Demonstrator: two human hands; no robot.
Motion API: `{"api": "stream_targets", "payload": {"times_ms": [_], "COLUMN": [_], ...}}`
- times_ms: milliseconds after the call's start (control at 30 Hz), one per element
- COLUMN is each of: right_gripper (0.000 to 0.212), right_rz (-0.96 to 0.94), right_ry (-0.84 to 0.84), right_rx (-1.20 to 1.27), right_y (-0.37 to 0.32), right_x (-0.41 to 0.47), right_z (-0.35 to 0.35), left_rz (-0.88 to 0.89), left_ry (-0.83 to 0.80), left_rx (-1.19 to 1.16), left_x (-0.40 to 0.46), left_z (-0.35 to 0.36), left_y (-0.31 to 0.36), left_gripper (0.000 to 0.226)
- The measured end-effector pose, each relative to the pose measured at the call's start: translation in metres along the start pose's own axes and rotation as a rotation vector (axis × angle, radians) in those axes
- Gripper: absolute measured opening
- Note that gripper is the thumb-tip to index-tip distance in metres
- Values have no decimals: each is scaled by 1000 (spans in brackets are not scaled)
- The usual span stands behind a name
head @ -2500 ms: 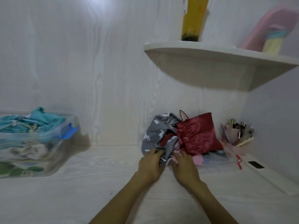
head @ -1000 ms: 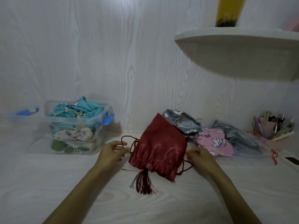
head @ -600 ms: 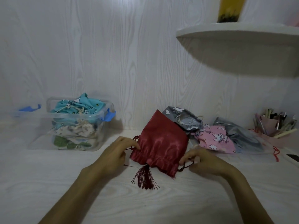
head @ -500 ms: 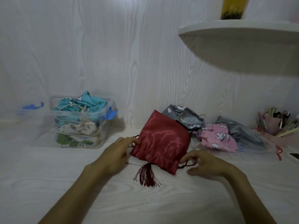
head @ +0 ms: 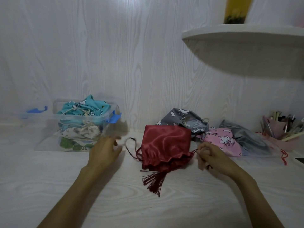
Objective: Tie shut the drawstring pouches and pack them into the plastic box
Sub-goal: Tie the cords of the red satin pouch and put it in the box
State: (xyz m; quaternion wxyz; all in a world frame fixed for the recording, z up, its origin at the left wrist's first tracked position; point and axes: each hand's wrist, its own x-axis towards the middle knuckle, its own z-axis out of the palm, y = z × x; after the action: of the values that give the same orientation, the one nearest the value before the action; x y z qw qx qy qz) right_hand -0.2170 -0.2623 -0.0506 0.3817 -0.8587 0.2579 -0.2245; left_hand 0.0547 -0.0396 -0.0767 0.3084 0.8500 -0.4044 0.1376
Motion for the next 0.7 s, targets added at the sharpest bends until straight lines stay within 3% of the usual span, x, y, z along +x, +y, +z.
{"api": "stream_targets", "payload": {"times_ms": [100, 267, 333, 400, 500, 600, 700], "right_gripper": [8, 27, 30, 31, 26, 34, 46], "right_rz": [32, 85, 77, 61, 23, 26, 77], "right_ry": [-81, -270, -289, -258, -200, -257, -248], "right_rx": [-93, -193, -243, -316, -441, -498, -667], "right_y": [5, -2, -7, -11, -20, -20, -8], "right_x": [1, 4, 6, 6, -1, -6, -12], "right_z": [-1, -7, -16, -26, -32, -22, -2], "left_rz": [18, 79, 202, 294, 251, 206, 235], "left_ry": [-157, 13, -109, -335, -519, -587, -542], "left_rx": [13, -433, -483, -339, -65, -40, -18], "left_x": [3, 2, -1, -4, -3, -8, -13], "left_z": [-1, -17, -21, -17, -6, 2, 5], "left_y": [1, 29, 36, 33, 20, 16, 17], "left_gripper": [48, 41, 47, 52, 38, 27, 26]}}
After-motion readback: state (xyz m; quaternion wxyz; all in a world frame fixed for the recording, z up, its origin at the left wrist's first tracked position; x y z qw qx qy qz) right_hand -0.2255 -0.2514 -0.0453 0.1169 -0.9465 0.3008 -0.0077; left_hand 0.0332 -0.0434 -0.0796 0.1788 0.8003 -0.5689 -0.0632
